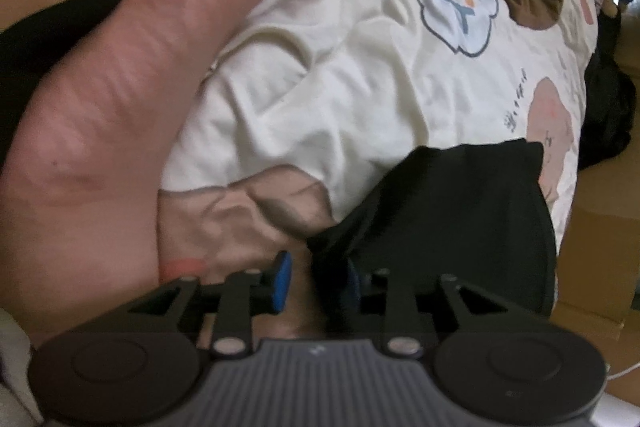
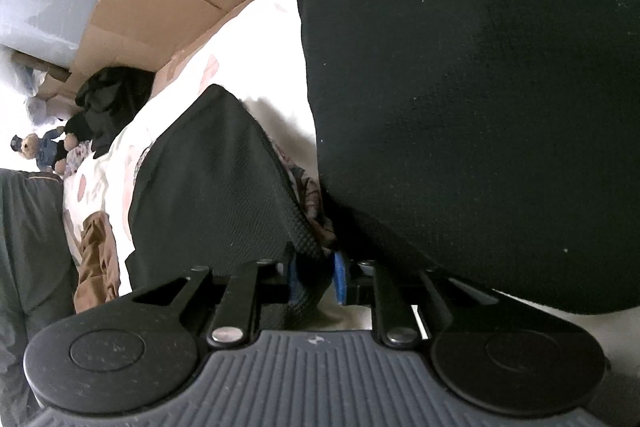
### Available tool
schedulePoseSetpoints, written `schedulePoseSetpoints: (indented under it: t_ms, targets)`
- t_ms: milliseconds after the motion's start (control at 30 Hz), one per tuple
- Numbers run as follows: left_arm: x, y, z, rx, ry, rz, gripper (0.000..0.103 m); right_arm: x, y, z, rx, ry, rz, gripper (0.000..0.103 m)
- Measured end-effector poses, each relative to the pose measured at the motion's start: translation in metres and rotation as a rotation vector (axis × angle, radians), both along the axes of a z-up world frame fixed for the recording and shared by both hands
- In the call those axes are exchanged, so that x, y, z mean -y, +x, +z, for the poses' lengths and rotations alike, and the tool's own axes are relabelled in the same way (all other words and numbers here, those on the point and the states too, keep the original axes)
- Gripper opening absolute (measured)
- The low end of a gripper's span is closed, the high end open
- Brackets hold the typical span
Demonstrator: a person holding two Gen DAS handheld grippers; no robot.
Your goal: Fold clothes
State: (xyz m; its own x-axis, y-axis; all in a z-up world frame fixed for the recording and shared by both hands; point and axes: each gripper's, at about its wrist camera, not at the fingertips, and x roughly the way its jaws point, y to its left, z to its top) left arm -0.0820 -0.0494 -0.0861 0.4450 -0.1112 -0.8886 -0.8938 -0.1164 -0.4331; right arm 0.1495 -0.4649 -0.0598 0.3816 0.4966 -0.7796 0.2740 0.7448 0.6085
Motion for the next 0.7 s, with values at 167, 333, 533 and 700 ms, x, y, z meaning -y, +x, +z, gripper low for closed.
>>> schedulePoseSetpoints:
  t_ms: [167,333,533,700]
  targets:
    - [-0.003,-0.003,0.011,-0.013,0.016,0.008,0.032,-0.002,-0.003,0.006,0.016,-0.009,-0.004,0.029]
    - [-0.003,0.003,0.038,0.031,0.108,-0.051,0.037,0.004,-0.010,0.011,0.043,0.001,-0.016,0.035]
    - [0.000,0.006,0.055,0.062,0.115,-0.065,0.038,0.007,-0.019,0.016,0.049,-0.004,-0.020,0.035]
    - [0.001,0.011,0.061,0.068,0.133,-0.090,0.041,0.007,-0.028,0.020,0.058,-0.005,-0.022,0.035]
